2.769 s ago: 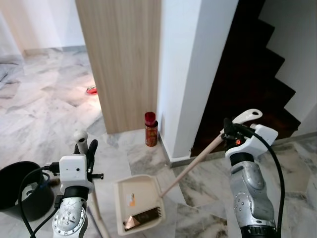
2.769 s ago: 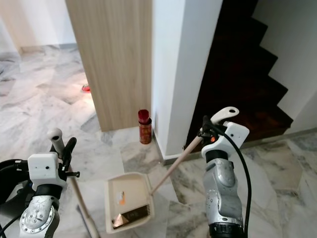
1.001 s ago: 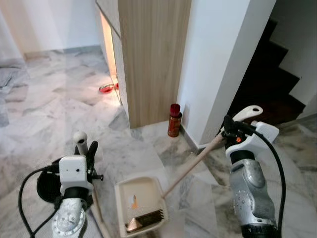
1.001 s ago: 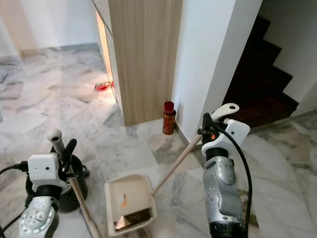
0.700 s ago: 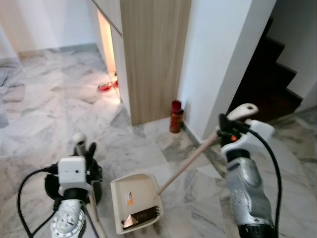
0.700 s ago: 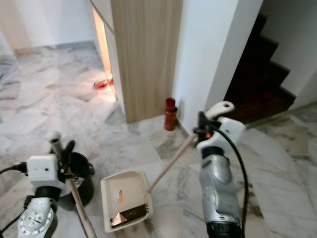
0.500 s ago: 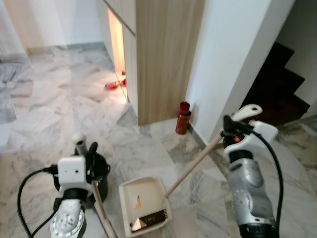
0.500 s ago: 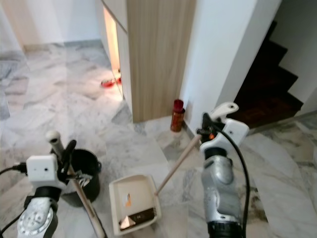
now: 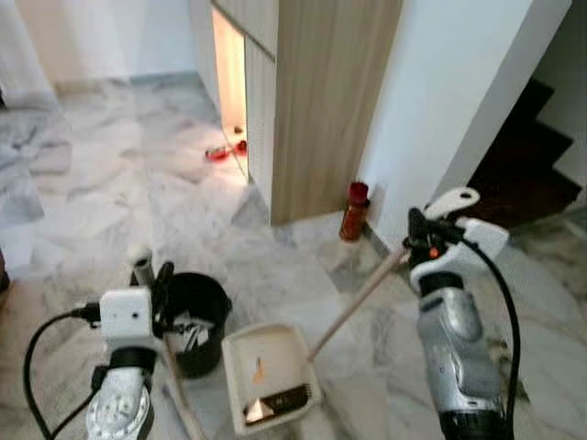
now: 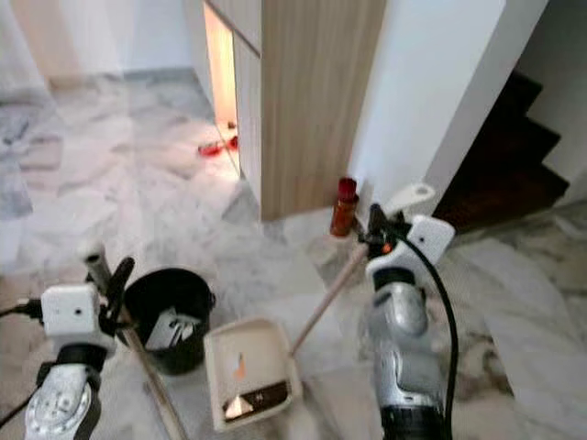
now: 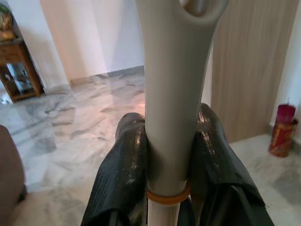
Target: Sweep floor
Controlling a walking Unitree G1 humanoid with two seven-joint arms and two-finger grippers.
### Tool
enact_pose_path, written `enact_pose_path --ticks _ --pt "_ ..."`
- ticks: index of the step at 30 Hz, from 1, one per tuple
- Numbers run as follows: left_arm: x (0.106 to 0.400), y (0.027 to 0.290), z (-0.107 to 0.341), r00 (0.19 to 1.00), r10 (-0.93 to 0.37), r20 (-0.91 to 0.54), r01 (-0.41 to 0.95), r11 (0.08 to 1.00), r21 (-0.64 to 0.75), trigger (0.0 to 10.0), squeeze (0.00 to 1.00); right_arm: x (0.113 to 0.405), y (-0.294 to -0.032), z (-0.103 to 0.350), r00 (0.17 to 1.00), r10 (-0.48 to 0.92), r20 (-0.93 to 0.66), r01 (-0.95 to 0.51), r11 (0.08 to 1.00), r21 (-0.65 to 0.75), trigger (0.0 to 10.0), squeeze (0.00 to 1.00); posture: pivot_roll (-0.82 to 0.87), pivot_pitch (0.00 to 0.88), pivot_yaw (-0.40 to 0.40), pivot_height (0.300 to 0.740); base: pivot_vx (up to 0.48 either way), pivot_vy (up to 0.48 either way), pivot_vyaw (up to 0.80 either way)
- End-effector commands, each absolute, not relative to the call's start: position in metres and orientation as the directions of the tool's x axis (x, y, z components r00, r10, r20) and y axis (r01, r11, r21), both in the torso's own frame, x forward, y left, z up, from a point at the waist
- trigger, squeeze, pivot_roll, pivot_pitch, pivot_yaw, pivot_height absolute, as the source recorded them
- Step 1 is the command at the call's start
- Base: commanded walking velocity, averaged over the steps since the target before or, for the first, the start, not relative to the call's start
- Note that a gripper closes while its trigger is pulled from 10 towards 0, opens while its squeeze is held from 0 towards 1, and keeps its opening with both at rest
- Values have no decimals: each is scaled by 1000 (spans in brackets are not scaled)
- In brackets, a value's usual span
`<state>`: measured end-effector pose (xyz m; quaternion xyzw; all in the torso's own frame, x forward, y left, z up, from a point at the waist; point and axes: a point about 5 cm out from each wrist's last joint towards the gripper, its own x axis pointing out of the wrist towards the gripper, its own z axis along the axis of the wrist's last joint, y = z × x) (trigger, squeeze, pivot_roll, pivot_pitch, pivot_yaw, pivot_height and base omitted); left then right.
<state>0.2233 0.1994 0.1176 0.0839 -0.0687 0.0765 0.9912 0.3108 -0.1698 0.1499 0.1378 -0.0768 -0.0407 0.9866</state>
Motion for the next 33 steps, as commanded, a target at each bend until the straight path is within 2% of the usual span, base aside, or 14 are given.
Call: enact_pose_path --ticks 1,7,23,31,33 --pt "225 194 127 975 119 189 -148 979 143 10000 0 310 -181 171 963 -152 223 80 950 301 10000 0 25 40 -25 740 0 345 0" --pt "223 194 126 977 109 186 -137 979 149 10000 0 311 -192 193 939 -186 291 102 955 279 10000 0 22 40 -22 740 0 58 0" --pt "222 196 122 979 108 172 -135 978 156 10000 0 312 -212 201 916 -264 303 192 950 248 10000 0 28 32 -23 740 0 0 0" --pt "222 196 122 979 104 175 -132 979 157 10000 0 312 -199 204 922 -254 294 166 942 293 10000 0 25 35 -20 740 0 0 0" --pt "222 196 122 979 102 177 -131 979 158 10000 0 311 -190 198 937 -206 282 128 954 272 10000 0 23 40 -19 740 0 0 0"
